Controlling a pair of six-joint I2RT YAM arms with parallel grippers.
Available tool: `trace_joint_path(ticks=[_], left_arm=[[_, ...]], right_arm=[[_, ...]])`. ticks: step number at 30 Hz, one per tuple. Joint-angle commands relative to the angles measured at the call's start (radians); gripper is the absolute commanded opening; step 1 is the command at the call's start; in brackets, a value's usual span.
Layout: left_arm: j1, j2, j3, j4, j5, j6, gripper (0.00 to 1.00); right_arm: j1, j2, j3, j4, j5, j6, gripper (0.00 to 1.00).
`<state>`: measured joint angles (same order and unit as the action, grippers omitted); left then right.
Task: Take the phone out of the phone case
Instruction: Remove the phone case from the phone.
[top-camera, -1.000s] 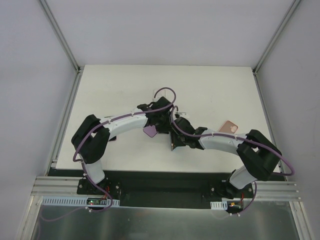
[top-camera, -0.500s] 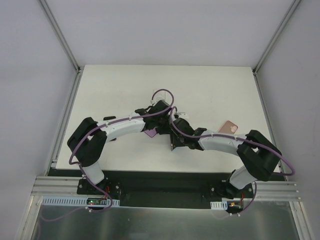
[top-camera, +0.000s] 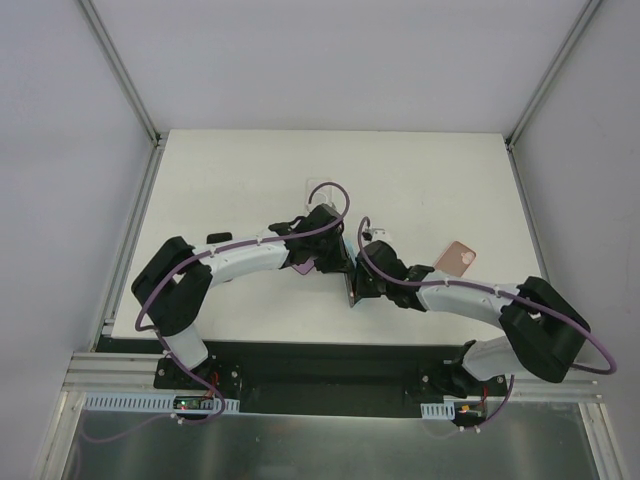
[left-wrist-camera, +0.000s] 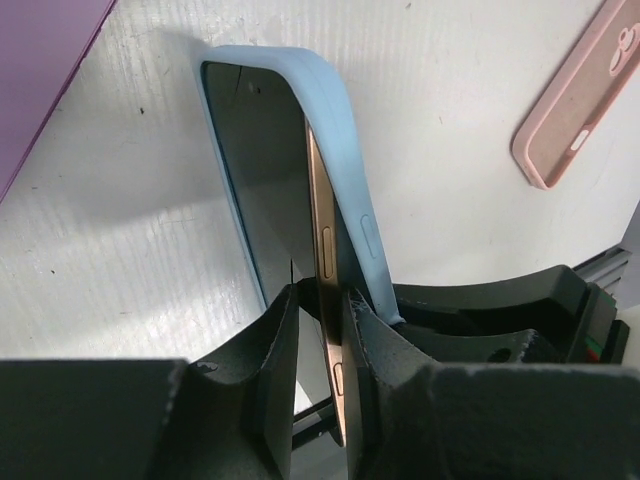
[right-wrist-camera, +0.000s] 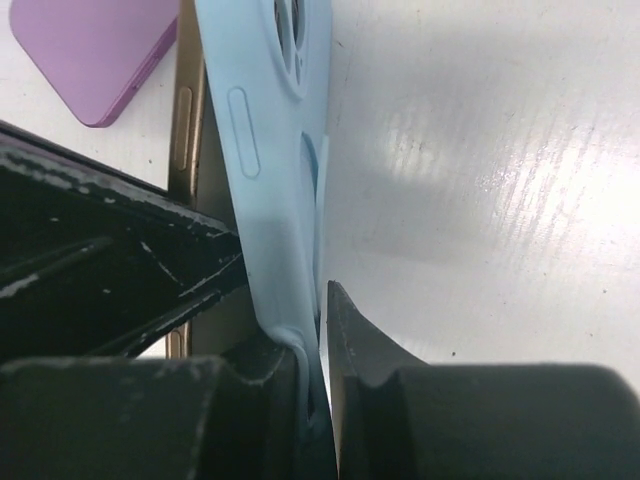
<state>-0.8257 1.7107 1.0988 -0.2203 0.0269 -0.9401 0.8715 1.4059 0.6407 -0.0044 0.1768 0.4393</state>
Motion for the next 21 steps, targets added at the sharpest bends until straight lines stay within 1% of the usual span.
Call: trace_joint_path(ticks=[1,5,8,10,15,21], left_arm=[[0.077,0.056,-0.109,-0.37,-0.351,0.195,0.0],[0.079,0.047,-0.097,-0.381,-0.341,0.221,0.0],[0.077,0.04,-0.094,-0.386,-0.317,0.245,0.0],[0.077,0.04,-0.088,-0.387,-0.305,0.261,0.0],[0.077,0.058,-0.086,-0.395,-0.269,0.27,0.0],[0.077,0.033,-0.157,-0.389,-0.237,0.273,0.0]], right_arm=[[-0.048,-0.134,-0.012,-0.155,0.046,-0.011,0.02],[-0.048,-0.128,0.013,-0.183,0.058,-0.014,0.01],[-0.04,-0.117,0.036,-0.223,0.098,-0.008,0.01],[-0.014,-0.105,0.071,-0.252,0.144,-0.005,0.01],[0.053,0.016,0.158,-0.305,0.239,0.035,0.02],[0.06,0.11,0.097,-0.178,0.195,0.094,0.01]])
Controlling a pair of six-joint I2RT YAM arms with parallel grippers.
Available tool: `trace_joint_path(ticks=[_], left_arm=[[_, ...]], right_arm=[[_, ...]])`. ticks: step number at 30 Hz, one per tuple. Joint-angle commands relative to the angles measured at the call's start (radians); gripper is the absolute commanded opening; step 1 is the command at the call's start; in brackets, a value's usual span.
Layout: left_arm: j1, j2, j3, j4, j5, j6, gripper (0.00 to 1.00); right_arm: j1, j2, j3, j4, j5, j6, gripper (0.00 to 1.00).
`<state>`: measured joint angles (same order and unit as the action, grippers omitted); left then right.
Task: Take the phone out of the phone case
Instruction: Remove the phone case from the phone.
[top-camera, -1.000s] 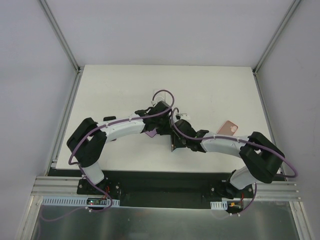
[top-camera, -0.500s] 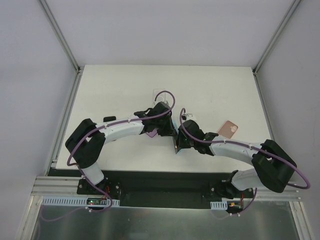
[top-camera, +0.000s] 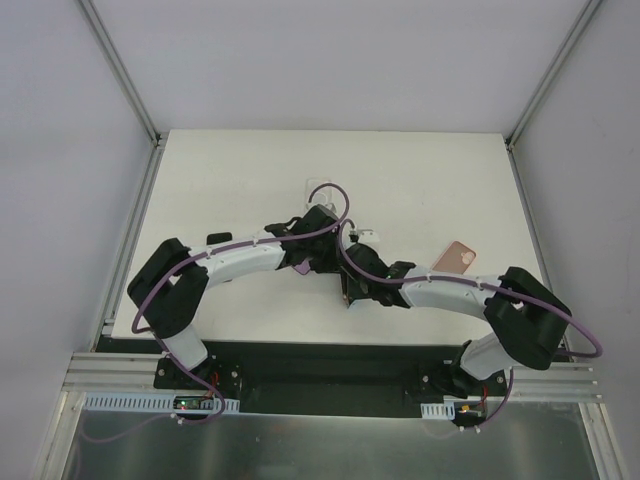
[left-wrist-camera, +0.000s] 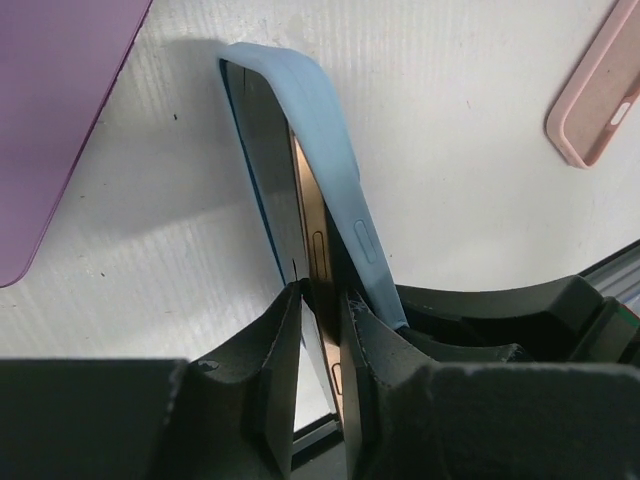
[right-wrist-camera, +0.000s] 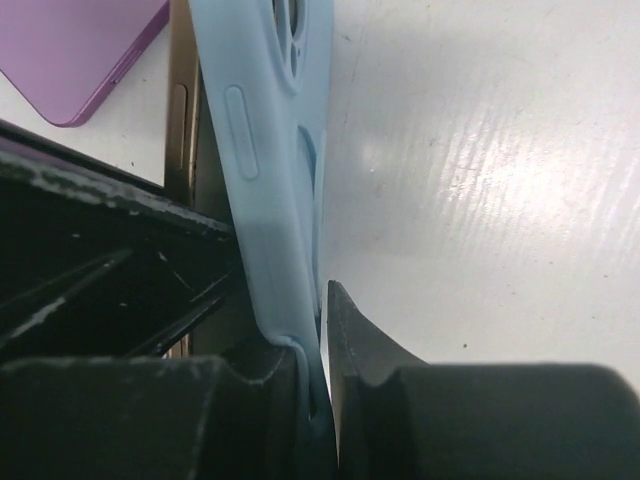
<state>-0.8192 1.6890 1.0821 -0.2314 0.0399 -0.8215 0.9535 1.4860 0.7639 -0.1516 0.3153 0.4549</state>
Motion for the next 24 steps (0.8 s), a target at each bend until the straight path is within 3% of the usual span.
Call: trace_joint_path(ticks=[1,19,24], left_arm=[[0.071,0.049,-0.161,-0.372,-0.239,0.159,0.0],[0.083,-0.009,-0.257,-0.365,-0.204,0.203,0.0],[0.081,-0.014,-0.258,-0.365,-0.201,0.203,0.0]], right_arm=[[-0.024,0.033,-0.038,0.012,0.047,0.079,0.01],[-0.073,0.105,-0.29,0.513,-0.143,0.077,0.02],[-0.081,0.112,-0.262,0.482,-0.165,0.108,0.01]])
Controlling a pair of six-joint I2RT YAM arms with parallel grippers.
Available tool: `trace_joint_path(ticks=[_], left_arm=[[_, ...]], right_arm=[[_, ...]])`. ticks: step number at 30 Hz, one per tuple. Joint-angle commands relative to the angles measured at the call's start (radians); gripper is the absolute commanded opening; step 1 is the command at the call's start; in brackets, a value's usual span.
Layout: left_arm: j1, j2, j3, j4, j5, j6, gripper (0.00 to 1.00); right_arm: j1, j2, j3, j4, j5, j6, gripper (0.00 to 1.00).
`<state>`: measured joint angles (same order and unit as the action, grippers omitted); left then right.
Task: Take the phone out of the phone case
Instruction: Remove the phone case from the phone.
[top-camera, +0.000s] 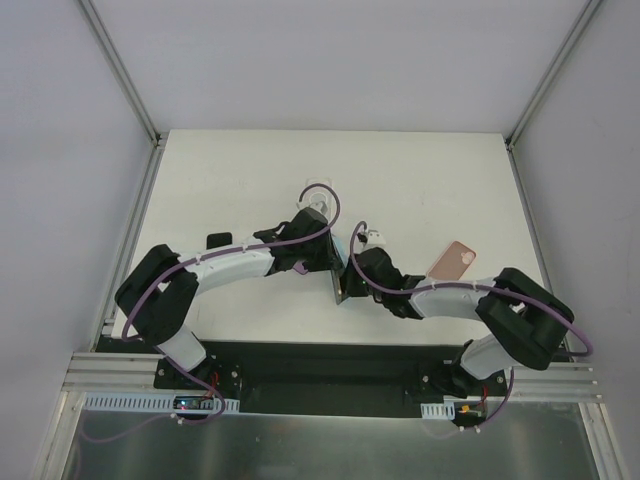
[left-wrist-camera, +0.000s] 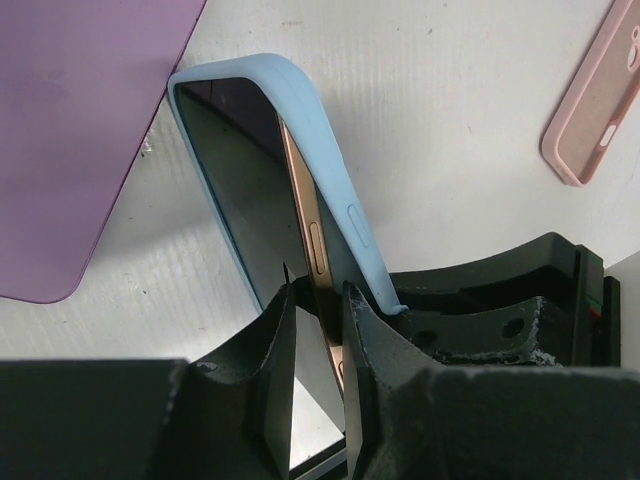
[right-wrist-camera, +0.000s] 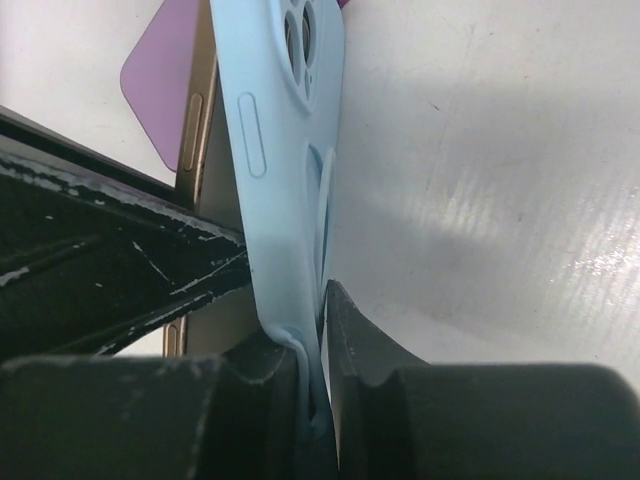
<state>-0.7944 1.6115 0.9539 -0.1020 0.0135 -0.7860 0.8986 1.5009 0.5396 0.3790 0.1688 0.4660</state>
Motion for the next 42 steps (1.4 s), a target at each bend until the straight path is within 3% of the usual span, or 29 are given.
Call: trace_joint_path(ticks=[1,3,7,10,15,22,24,25,29,42], left_arm=[[0.057,0.064,-0.132,-0.495,-0.167,0.169,0.0],[0.057,0.064,-0.13,-0.495,-0.162,0.171,0.0],[0.057,0.07,-0.118,-0.492,-0.133,0.18,0.0],[0.057,0.074,-0.107,-0.475,-0.086,0.191,0.0],[0.057,0.09,-0.104,-0.461,-0.03,0.2,0.09],[0.054,0.139,-0.122,-0.504,-0.079,0.173,0.11],[0.05,0.143,-0.119,-0.518,-0.104,0.153,0.16],[0.043,0.148,-0.118,-0.527,-0.119,0.148,0.26],[0.018,0.168,-0.098,-0.544,-0.141,0.134,0.36],[-0.008,0.408,-0.014,-0.528,-0.184,0.09,0.2]], right_arm=[[-0.035,0.096,-0.024,-0.121,-0.018,0.123,0.02],[-0.035,0.084,0.048,-0.234,0.038,0.14,0.01],[0.034,0.093,0.282,-0.778,0.286,0.177,0.01],[0.069,0.136,0.424,-0.98,0.397,0.189,0.01],[0.1,0.136,0.459,-0.988,0.41,0.209,0.01],[0.1,0.116,0.425,-0.95,0.393,0.227,0.02],[0.099,0.111,0.422,-0.933,0.382,0.23,0.01],[0.102,0.11,0.422,-0.928,0.379,0.23,0.01],[0.1,0.113,0.428,-0.894,0.348,0.234,0.02],[0.092,0.056,0.399,-0.833,0.334,0.241,0.01]])
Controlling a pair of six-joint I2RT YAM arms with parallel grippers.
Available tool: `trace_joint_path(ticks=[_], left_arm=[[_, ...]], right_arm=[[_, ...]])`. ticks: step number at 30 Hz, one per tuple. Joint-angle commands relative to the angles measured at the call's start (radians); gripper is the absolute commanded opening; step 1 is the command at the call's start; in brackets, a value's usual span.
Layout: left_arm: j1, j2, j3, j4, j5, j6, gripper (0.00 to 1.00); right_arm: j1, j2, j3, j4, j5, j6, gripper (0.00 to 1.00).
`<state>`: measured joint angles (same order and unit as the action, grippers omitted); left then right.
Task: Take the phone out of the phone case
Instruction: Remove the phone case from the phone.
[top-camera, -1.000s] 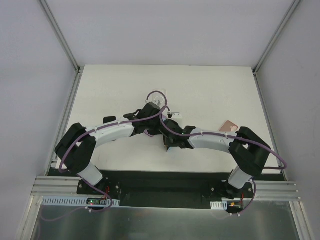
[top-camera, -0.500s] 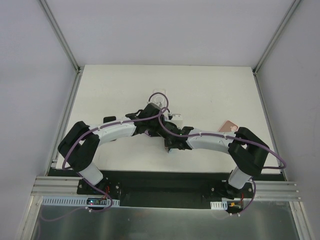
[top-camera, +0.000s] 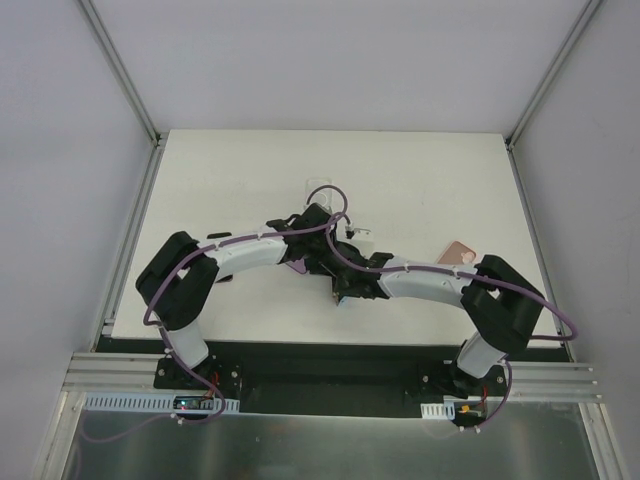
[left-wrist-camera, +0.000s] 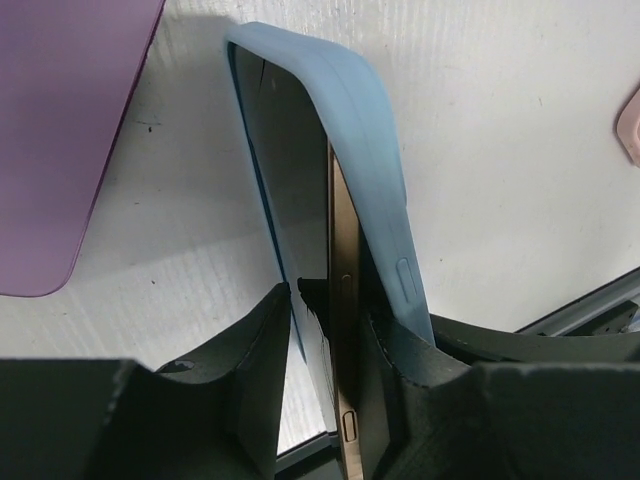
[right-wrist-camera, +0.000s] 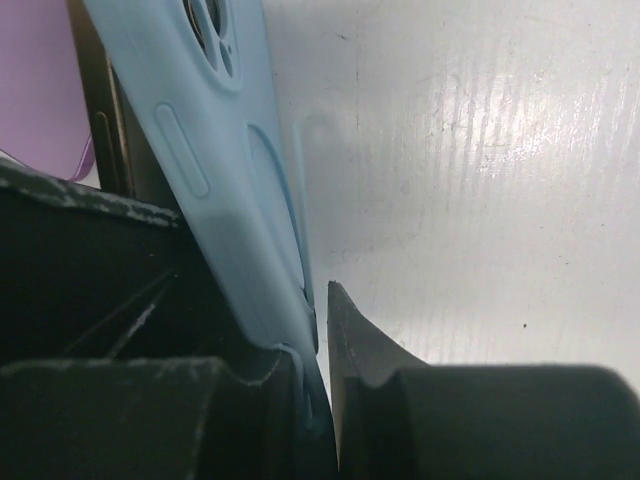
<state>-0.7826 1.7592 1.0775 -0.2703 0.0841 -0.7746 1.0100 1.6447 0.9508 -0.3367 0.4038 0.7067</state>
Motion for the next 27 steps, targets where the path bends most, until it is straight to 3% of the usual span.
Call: trace_joint_path(ticks=[1,3,5,18,27], left_arm=[[-0.021,0.267,-0.136,-0.36,-0.25,0.078,0.18],[-0.021,0.269,-0.139,-0.357,-0.248,0.074,0.14],[-0.021,0.263,-0.145,-0.353,-0.25,0.071,0.0],[0.037,0.039,-0.234,-0.303,-0.219,0.081,0.0],[0.072,-0.046,-0.235,-0.305,-0.216,0.107,0.0]], right_arm=[[-0.022,-0.095,-0.023,-0.116,0.099,0.004,0.01],[-0.027,-0.109,-0.032,-0.114,0.101,0.004,0.01],[-0.028,-0.118,-0.046,-0.111,0.102,0.004,0.01],[-0.204,-0.305,-0.32,0.08,-0.029,-0.082,0.01],[-0.24,-0.31,-0.371,0.105,-0.065,-0.131,0.01]])
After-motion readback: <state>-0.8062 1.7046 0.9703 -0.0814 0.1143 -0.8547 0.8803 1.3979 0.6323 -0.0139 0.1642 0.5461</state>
